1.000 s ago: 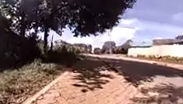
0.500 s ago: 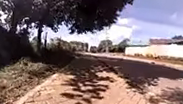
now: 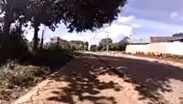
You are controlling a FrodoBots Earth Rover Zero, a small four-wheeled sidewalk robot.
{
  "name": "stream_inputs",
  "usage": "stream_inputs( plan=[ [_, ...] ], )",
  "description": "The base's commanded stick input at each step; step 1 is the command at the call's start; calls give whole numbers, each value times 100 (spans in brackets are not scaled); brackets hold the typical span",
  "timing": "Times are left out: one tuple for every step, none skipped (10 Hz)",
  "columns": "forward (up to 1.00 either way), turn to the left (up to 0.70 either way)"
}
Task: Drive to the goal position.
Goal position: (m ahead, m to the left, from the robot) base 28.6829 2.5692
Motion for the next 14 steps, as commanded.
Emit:
stream_inputs(
  plan=[
    [100, -28],
    [100, 0],
    [100, 0],
    [100, 0],
    [100, 0],
    [100, 0],
    [100, 0],
    [100, 0],
    [100, 0],
    [100, 0],
    [100, 0],
    [100, 0],
    [100, 0],
    [100, 0]
  ],
)
